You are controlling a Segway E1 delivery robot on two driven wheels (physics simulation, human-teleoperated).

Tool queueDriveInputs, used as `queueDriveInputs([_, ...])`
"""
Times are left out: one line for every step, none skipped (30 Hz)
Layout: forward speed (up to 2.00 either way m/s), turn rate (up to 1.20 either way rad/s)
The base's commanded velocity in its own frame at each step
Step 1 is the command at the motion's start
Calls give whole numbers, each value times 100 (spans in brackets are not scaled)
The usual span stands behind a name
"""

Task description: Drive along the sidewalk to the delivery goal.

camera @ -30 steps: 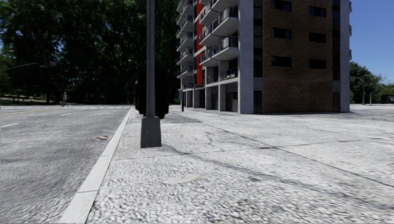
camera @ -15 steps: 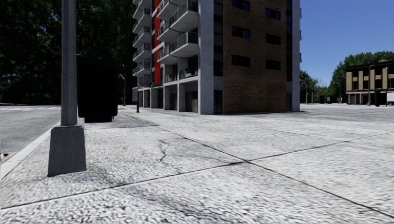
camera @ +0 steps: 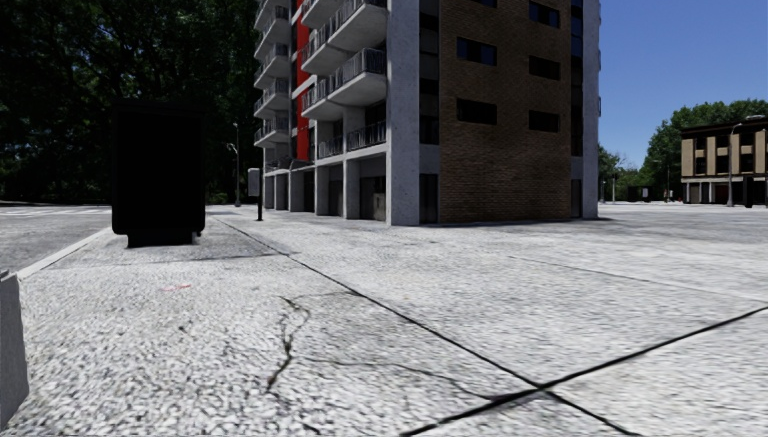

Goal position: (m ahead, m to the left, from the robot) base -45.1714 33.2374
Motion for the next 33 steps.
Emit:
queueDriveInputs([200,0])
queueDriveInputs([200,0])
queueDriveInputs([200,0])
queueDriveInputs([200,0])
queueDriveInputs([200,0])
queueDriveInputs([200,0])
queueDriveInputs([200,0])
queueDriveInputs([200,0])
queueDriveInputs([200,0])
queueDriveInputs([200,0])
queueDriveInputs([200,0])
queueDriveInputs([200,0])
queueDriveInputs([200,0])
queueDriveInputs([200,0])
queueDriveInputs([200,0])
queueDriveInputs([200,0])
queueDriveInputs([200,0])
queueDriveInputs([200,3])
queueDriveInputs([200,12])
queueDriveInputs([200,12])
queueDriveInputs([200,21])
queueDriveInputs([200,29])
queueDriveInputs([200,37])
queueDriveInputs([200,43])
queueDriveInputs([200,43])
queueDriveInputs([200,44])
queueDriveInputs([200,44])
queueDriveInputs([200,44])
queueDriveInputs([200,44])
queueDriveInputs([200,44])
queueDriveInputs([200,44])
queueDriveInputs([200,44])
queueDriveInputs([200,44])
